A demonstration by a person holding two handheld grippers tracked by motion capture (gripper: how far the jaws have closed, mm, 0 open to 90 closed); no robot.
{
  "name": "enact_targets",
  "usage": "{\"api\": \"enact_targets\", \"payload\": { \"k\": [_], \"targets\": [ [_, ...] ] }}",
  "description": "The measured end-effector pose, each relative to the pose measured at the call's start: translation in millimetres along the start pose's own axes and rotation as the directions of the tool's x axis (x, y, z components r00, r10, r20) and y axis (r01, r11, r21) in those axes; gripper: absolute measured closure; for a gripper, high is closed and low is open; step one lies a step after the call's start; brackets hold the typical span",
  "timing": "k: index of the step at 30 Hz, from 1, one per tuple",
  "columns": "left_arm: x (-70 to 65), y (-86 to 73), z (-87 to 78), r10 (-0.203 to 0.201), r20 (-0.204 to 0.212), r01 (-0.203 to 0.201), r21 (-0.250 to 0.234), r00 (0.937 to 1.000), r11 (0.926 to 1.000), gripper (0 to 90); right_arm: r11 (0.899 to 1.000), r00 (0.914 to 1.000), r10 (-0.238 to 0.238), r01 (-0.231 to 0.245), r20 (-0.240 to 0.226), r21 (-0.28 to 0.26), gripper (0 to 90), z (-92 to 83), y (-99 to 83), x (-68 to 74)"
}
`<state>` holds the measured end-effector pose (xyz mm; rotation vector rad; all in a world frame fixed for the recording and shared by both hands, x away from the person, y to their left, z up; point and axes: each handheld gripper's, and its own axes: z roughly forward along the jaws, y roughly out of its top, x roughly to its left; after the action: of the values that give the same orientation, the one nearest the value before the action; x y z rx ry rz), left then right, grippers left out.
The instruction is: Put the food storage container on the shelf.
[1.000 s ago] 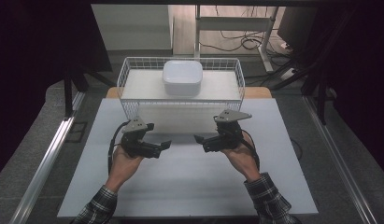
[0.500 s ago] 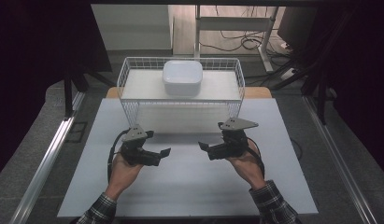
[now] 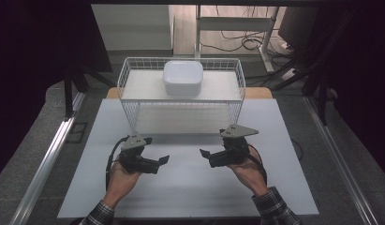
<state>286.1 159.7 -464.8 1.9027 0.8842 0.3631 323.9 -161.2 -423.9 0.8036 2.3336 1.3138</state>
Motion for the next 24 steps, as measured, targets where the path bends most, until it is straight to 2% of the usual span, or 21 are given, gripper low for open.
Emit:
{"api": "enact_targets", "payload": {
  "k": [12,24],
  "targets": [
    [-4.4,-14.6,-6.0,-0.005,-0.022,0.005,0.008,0.9998,1.0,5.1,1.0,0.9999,-0.013,0.014,-0.007,0.017,0.0,-6.4,-8.0,4.6],
    [-4.0,-31.3,-14.4,-0.016,-0.034,0.017,0.022,0.9993,0.9996,3.9,1.0,0.9999,-0.008,0.008,0.008,0.021,0.0,-18.6,-21.9,3.1]
  ]
}}
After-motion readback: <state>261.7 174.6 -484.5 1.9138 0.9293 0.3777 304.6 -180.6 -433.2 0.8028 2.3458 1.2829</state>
